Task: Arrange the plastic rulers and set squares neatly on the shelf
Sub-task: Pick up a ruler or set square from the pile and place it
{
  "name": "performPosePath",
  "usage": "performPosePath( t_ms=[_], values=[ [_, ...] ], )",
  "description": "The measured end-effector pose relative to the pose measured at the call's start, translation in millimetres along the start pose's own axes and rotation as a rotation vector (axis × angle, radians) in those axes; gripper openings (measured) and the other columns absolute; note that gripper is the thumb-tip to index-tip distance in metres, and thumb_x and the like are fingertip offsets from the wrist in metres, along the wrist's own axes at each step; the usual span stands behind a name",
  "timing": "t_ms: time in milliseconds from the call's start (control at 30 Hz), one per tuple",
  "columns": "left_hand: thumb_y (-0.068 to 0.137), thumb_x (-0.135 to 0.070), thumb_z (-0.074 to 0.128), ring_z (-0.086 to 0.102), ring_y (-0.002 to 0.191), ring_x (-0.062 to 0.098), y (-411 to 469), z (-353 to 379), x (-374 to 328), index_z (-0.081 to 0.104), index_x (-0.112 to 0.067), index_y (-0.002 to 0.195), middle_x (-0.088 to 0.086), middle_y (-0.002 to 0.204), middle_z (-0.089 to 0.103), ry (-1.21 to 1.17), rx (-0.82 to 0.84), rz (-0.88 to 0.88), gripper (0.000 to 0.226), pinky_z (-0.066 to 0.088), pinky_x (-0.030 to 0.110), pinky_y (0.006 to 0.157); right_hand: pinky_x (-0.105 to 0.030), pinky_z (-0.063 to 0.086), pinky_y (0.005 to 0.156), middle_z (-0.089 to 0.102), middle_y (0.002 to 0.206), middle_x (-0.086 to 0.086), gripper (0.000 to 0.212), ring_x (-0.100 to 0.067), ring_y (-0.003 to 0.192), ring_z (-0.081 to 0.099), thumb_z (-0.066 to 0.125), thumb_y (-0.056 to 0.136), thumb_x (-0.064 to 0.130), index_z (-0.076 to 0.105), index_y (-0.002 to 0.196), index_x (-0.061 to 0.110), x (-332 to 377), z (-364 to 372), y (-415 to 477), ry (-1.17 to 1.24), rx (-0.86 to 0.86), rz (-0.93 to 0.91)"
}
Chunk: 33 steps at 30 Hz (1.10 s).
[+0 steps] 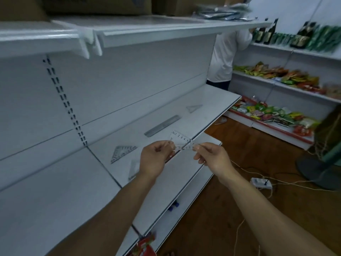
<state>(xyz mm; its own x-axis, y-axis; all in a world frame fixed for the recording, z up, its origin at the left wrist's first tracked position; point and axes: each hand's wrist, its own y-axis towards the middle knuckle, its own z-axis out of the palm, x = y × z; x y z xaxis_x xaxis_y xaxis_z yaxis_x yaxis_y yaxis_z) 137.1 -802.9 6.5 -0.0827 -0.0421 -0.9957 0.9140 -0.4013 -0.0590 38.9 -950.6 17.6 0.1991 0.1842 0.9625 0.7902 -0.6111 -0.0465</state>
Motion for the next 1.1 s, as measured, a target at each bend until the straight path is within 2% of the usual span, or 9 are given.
performPosePath(
  t_ms=[100,267,467,733,867,1000,1100],
  values=[
    [0.085,-0.011,0.070,0.067,0.069,0.008,48.0,28.9,-6.7,0.073,-0.015,0.087,-0.004,0.074,0.072,-0.013,0.029,-0.001,0.005,0.054,0.017,0.065,-0.014,0.040,0.047,0.068,0.067,0.000,0.019,-0.004,0.051,0.054,0.058,0.093,0.024,0.071,0.081,0.018,6.1,-19.2,51.4,-0.040,-0.013,0.003],
    [0.085,-0.010,0.069,0.067,0.068,0.008,112.1,71.0,-10.3,0.073,-0.016,0.080,-0.002,0.073,0.071,0.010,0.058,0.029,0.009,0.053,0.019,0.066,-0.014,0.041,0.050,0.069,0.070,-0.002,0.019,-0.005,0.055,0.056,0.059,0.093,0.024,0.072,0.086,0.013,5.0,-47.1,116.6,-0.034,-0.028,-0.032],
    [0.085,-0.014,0.070,0.068,0.070,0.008,158.1,97.6,-1.6,0.074,-0.016,0.081,-0.001,0.074,0.073,0.064,0.030,0.021,0.007,0.055,0.023,0.070,-0.014,0.043,0.053,0.070,0.073,-0.003,0.017,-0.004,0.058,0.058,0.059,0.093,0.024,0.073,0.087,0.016,-6.9,-64.8,179.0,-0.047,0.040,-0.061],
    [0.081,-0.017,0.073,0.066,0.064,0.012,238.4,136.5,8.2,0.075,-0.020,0.074,-0.001,0.066,0.072,0.152,-0.205,0.015,0.008,0.055,0.032,0.070,-0.017,0.046,0.056,0.071,0.071,0.000,0.015,-0.005,0.058,0.060,0.061,0.091,0.027,0.073,0.083,0.022,-19.0,-77.7,304.0,-0.090,0.224,-0.108],
    [0.081,-0.022,0.073,0.060,0.053,-0.001,274.8,169.0,12.3,0.075,-0.020,0.080,-0.008,0.063,0.070,0.213,-0.340,-0.017,0.004,0.046,0.021,0.063,-0.015,0.045,0.056,0.071,0.070,0.002,0.010,-0.005,0.058,0.060,0.065,0.089,0.023,0.073,0.085,0.020,-26.5,-95.5,369.9,-0.042,0.336,-0.138],
    [0.082,-0.031,0.073,0.059,0.058,-0.004,304.1,198.4,15.2,0.074,-0.023,0.083,-0.010,0.068,0.071,0.317,-0.453,-0.025,0.008,0.046,0.018,0.064,-0.014,0.048,0.057,0.071,0.072,0.002,0.007,-0.004,0.060,0.062,0.066,0.088,0.015,0.071,0.090,0.019,-31.4,-112.6,427.0,-0.019,0.420,-0.220],
    [0.082,-0.035,0.073,0.061,0.066,-0.002,320.3,215.4,19.6,0.075,-0.025,0.089,-0.012,0.076,0.071,0.347,-0.539,-0.038,0.013,0.045,0.015,0.066,-0.014,0.049,0.058,0.072,0.070,0.006,0.010,-0.006,0.060,0.064,0.066,0.088,0.016,0.068,0.087,0.026,-40.0,-117.7,460.8,-0.030,0.466,-0.283]
  ],
)
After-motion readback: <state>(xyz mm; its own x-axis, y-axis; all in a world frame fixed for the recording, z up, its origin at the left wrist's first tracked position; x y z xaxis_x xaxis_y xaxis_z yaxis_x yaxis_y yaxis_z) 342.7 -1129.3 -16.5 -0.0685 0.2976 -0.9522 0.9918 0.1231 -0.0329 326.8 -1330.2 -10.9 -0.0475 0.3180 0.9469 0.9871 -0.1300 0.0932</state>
